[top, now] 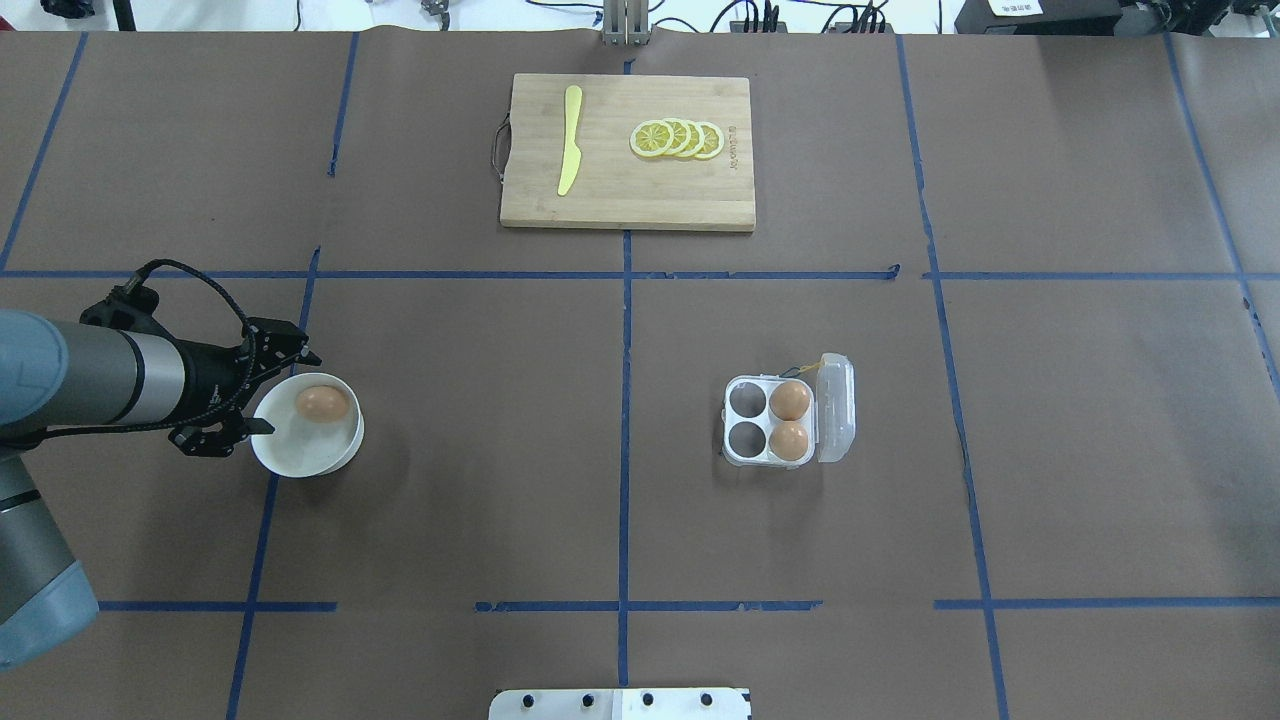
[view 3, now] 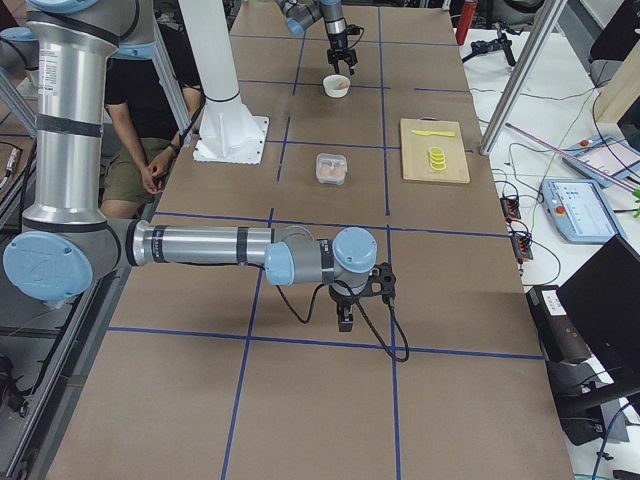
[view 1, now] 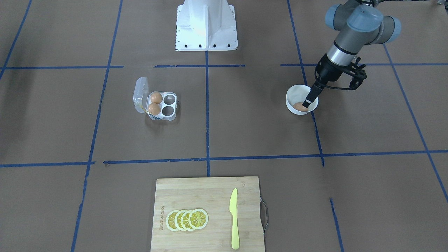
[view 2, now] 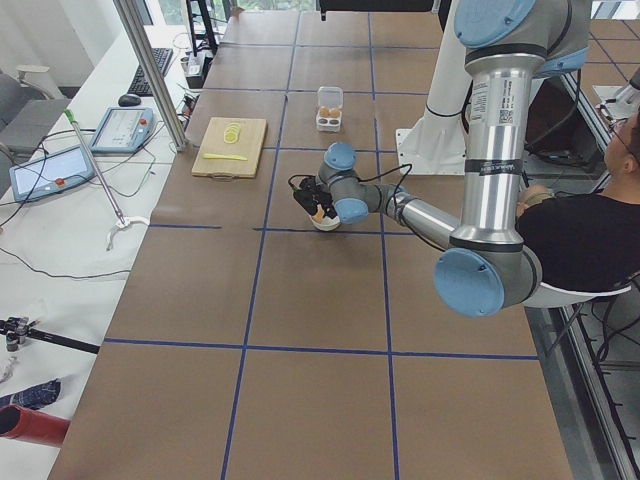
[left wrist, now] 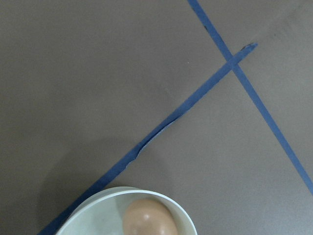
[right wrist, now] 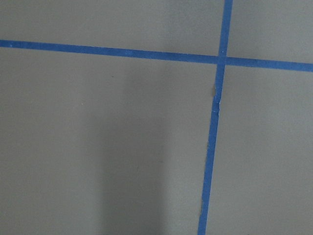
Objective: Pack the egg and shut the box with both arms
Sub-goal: 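Move the left gripper over the brown egg in the white bowl, then lower the left gripper into the bowl and grasp the brown egg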
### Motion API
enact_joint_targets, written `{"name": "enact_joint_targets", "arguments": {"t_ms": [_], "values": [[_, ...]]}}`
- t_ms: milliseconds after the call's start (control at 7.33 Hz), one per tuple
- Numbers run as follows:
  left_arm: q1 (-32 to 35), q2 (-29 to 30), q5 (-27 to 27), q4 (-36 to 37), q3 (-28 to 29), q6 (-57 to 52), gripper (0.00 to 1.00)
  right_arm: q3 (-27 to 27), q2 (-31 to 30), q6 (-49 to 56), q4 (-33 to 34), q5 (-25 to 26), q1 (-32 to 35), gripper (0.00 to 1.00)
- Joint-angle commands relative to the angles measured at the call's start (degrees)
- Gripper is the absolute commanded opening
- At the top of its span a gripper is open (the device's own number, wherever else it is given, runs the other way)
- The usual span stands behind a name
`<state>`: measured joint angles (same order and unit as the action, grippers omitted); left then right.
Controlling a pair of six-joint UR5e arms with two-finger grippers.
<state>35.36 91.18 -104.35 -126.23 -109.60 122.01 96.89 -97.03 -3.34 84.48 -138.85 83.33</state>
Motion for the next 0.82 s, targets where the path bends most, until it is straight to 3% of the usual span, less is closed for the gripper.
{"name": "enact_joint_targets", "arguments": {"t_ms": [0,682], "values": [[-2.8,0.1,4.6,3.5,-0.7,2.4,0.94,-0.3,0.0,0.0,0.0,0.0,0.0,1.0],[-3.5,3.9,5.5,6.0,2.6,4.8,0.78,-0.9,0.0,0.1,0.0,0.0,-0.1,1.0]]}}
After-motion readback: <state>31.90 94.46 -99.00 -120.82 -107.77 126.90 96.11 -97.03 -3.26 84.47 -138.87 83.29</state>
